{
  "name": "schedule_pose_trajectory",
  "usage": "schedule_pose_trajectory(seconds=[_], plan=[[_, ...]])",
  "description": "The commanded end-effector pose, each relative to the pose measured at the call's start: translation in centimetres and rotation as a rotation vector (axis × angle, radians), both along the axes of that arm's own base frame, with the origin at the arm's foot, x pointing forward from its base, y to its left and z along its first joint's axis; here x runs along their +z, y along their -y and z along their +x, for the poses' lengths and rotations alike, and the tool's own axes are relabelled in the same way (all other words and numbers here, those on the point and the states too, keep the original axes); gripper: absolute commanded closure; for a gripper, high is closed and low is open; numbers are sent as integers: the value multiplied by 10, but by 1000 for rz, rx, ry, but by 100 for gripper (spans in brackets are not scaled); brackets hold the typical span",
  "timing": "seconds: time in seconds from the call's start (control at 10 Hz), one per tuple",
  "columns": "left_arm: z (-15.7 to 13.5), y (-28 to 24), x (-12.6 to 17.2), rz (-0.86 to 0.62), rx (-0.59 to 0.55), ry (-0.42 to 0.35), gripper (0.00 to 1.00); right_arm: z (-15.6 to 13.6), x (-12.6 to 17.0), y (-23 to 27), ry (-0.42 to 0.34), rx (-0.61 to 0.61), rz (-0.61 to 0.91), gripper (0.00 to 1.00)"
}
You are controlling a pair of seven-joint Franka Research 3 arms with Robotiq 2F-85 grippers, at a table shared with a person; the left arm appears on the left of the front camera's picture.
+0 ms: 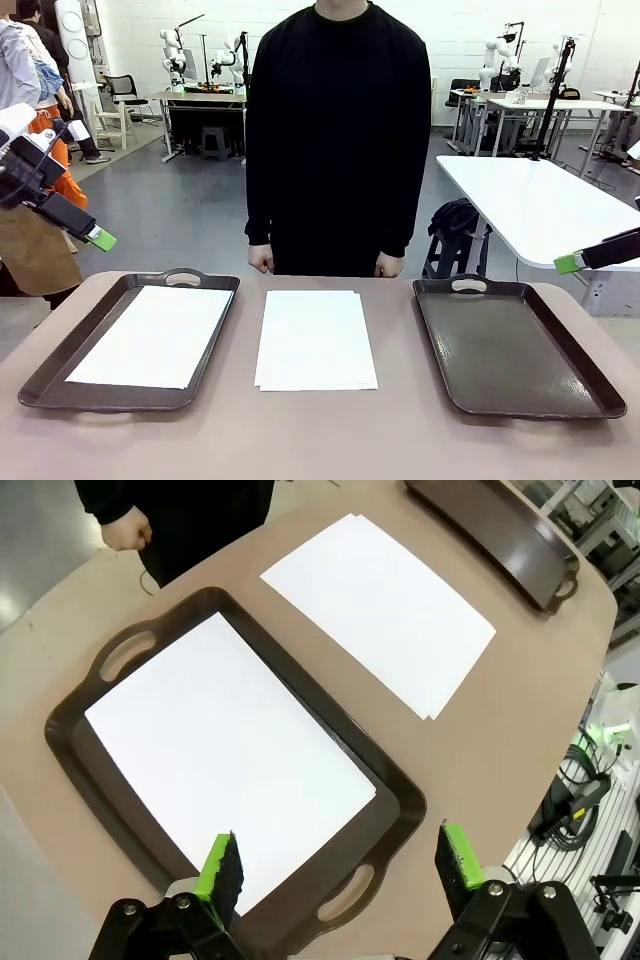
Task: Sort the A4 documents.
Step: Receive the A4 Paper.
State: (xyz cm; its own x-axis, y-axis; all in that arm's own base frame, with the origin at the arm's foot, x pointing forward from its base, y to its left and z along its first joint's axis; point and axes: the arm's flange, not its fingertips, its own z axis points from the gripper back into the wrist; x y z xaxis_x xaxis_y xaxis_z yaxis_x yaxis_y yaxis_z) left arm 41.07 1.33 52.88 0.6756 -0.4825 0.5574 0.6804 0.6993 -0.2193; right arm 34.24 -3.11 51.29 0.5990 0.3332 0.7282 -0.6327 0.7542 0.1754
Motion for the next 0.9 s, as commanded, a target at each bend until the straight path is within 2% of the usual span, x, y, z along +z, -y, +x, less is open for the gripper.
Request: schedule_pose_trajectory(seconds=[0.0, 0.8], plan=[[-2, -1, 1, 0, -18, 18, 0, 1, -2, 0, -3, 10, 18, 0], [-1, -1, 2, -1, 1, 4, 0, 1, -2, 0, -3, 10, 18, 0]])
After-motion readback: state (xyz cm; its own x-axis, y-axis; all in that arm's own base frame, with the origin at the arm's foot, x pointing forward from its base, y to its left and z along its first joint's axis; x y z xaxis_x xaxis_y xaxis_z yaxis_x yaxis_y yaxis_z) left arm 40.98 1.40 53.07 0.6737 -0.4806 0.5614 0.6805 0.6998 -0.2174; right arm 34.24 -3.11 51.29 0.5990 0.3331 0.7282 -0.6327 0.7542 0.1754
